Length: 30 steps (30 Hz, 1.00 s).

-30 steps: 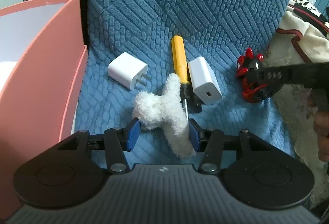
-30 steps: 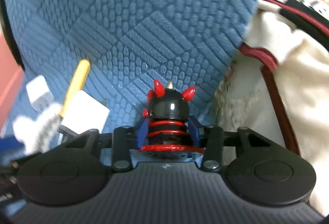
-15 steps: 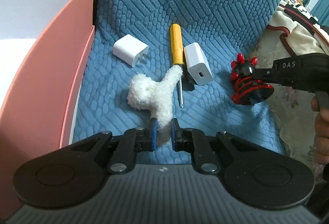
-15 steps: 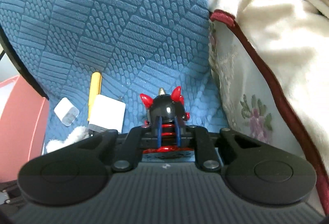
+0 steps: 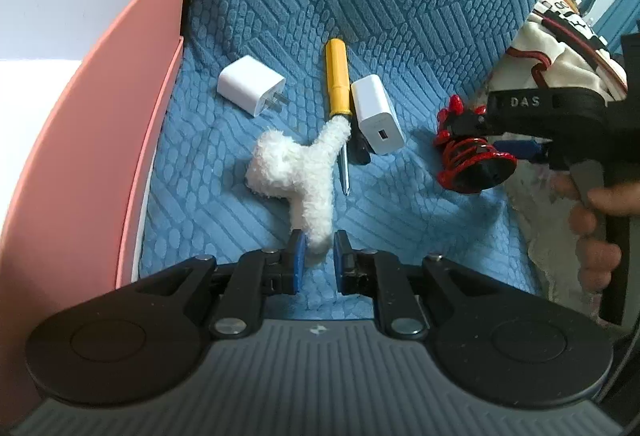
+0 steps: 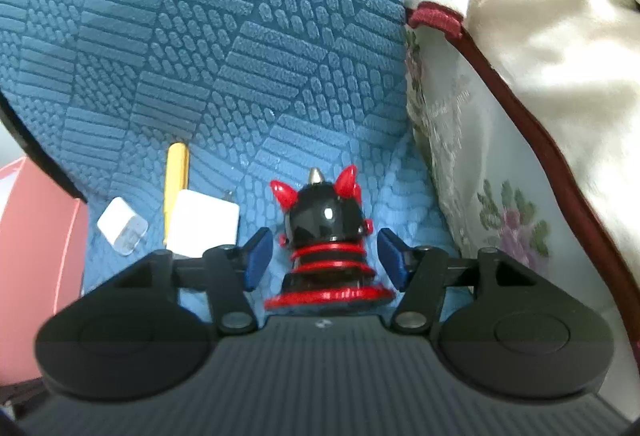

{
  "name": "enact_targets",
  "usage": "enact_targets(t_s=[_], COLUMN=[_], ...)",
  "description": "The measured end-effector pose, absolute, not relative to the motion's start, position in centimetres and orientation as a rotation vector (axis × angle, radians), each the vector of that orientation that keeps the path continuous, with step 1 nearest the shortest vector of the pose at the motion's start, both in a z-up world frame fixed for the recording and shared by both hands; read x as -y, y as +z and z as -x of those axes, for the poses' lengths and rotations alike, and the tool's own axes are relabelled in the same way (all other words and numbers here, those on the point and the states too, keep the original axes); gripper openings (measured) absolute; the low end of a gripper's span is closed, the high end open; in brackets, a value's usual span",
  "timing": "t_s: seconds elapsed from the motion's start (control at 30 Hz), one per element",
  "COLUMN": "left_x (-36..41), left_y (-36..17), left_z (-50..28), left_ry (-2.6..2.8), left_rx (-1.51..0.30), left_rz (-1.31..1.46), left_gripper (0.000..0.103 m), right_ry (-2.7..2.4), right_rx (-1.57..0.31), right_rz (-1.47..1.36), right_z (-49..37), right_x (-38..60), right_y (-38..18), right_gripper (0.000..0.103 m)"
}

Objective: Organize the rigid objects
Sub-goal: 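Close the left tool on the white plush while the right tool grasps the red figurine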

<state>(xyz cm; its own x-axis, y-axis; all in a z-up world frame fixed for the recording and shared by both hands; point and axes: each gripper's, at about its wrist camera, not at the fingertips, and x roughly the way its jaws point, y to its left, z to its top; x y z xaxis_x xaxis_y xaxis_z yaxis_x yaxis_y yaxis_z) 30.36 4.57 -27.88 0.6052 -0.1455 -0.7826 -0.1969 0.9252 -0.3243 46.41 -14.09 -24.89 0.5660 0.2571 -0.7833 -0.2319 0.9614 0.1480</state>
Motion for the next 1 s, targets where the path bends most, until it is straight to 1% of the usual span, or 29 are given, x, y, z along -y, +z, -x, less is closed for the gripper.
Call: enact_targets(t_s=[0.27,0.57,0.7,0.9,1.0], left_x=[-4.7,-4.8,-4.7,-4.6,-5.0], left_y=[-28.3,-27.9,-27.5,-26.7,-26.7], left_z=[-30.9,-31.9,-32.0,-31.4,-30.7], left_ry=[0.036,0.062,0.063,0.07,0.069], left_rx=[-0.945,-0.906,-0.888,-0.876,-0.888], left_rz=[0.376,0.344,0.357,0.34,0.425], left_gripper=[0.023,0.023,0.017,0.016,0.016], right_ry=[0.281,0.282,0.283,0.281,0.266], right_rx=[-0.935,-0.932,-0.9,-0.871,-0.854], right_rz=[-0.019,-0.022,-0.024,-0.038,-0.036], right_z=[-48.6,-48.4,-47.0,-44.6,-43.3], right_x=[13.1,12.3,12.7,13.4,13.4], right_y=[-26.6,-27.1,-26.2,-25.4,-24.8], right_gripper=[0.061,0.059,0.059,0.06,0.06])
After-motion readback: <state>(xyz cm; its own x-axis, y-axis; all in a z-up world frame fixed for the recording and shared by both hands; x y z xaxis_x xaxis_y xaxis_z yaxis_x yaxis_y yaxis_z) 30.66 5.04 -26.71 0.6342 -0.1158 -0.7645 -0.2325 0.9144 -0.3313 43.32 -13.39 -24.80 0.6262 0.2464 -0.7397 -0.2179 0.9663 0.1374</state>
